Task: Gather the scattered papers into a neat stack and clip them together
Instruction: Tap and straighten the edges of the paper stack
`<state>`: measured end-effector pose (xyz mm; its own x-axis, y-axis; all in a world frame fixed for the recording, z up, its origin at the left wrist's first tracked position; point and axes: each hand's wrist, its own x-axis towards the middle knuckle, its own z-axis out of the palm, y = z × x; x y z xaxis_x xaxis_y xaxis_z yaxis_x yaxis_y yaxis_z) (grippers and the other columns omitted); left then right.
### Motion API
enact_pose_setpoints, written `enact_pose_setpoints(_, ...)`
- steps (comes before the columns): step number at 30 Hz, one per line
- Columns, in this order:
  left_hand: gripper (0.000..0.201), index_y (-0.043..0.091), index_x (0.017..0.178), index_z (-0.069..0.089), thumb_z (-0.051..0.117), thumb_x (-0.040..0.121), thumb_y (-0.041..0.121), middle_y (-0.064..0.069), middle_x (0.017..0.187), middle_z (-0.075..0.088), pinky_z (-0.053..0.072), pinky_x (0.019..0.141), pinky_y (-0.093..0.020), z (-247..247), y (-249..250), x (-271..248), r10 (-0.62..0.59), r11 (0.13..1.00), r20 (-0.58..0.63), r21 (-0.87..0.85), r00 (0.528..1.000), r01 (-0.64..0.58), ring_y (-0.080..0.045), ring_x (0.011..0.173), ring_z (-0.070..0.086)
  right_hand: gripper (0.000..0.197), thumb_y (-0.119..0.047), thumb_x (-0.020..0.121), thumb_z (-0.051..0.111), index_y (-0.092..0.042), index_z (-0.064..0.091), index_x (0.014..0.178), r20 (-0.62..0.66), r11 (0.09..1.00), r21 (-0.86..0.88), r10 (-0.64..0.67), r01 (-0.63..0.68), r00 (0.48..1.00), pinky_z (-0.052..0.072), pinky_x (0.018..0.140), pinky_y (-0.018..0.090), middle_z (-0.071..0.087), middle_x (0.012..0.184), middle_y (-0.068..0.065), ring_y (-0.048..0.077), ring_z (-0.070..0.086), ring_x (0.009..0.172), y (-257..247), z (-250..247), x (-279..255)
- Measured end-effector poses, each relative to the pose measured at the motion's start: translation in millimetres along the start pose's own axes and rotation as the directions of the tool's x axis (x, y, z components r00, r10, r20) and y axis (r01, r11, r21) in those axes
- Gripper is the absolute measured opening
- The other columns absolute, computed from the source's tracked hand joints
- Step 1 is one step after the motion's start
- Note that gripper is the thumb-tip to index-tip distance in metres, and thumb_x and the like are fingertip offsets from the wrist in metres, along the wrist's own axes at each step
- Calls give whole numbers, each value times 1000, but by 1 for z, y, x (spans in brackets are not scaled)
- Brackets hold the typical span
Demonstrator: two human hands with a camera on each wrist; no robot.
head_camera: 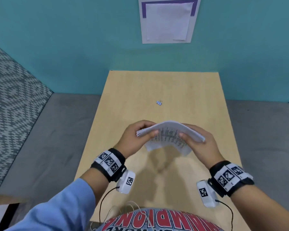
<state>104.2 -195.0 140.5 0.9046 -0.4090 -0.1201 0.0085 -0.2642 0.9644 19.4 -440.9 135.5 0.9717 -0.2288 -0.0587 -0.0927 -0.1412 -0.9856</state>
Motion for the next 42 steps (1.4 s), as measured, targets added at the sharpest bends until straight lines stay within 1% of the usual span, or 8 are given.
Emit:
enact_pose_setpoints(7,10,28,103,81,78,98,20,18,96,80,52,83,-15,10,6,13,17,998,-58,-60,998,-20,-1,91,71,15,-23,96,76,-38,78,96,-32,996,-16,93,-93,995,49,73,8,79,87,-24,-7,71,81,3,6,3)
enact_pose_setpoints(13,7,29,99,83,77,98,23,19,92,82,53,81,-14,14,10,17,54,992,-174,-101,983,-73,0,89,73,18,-26,100,69,-41,77,107,-75,1000,-8,-7,6,997,51,84,6,79,103,-29,-9,72,97,-1,12,0)
enact_pose_setpoints(16,10,32,92,83,77,96,39,16,84,79,54,79,-23,14,-2,21,27,999,-169,-25,985,-32,-5,80,71,25,-29,99,71,-50,77,89,-61,998,-34,57,-59,996,50,76,7,78,88,-30,-7,70,82,7,16,6)
enact_pose_setpoints(22,43,16,75,66,77,89,55,-3,63,52,41,64,-34,7,-27,28,-18,994,-153,106,988,35,-16,63,47,19,-36,97,73,-31,77,79,-91,983,-52,171,-176,981,54,73,26,79,82,-9,0,66,67,16,19,24)
enact_pose_setpoints(28,60,17,97,80,72,78,73,-11,92,82,63,88,-47,6,-44,39,-130,982,-122,121,984,145,-29,91,78,30,-40,92,77,-10,77,85,-132,976,-64,198,-207,971,60,87,48,79,90,15,19,72,79,22,14,46)
enact_pose_setpoints(31,41,18,95,81,78,88,59,-2,93,84,65,87,-44,-4,-43,53,-176,976,-120,110,977,189,-19,92,81,41,-44,89,79,-4,77,94,-79,967,-75,237,-243,968,60,91,52,81,94,15,31,79,93,25,9,64)
enact_pose_setpoints(35,20,26,110,80,72,99,41,11,107,83,61,90,-27,-19,-43,69,-231,972,-11,32,973,232,-2,99,79,28,-34,91,79,-8,80,100,60,940,-4,339,-340,939,61,95,53,84,99,8,28,80,94,33,7,91)
enact_pose_setpoints(42,36,20,137,69,63,106,38,5,130,76,53,112,-36,-22,-104,71,-391,916,-49,-119,919,383,-13,123,71,16,-24,91,79,-17,78,105,173,827,123,526,-548,833,62,82,33,82,111,7,24,78,106,81,38,132)
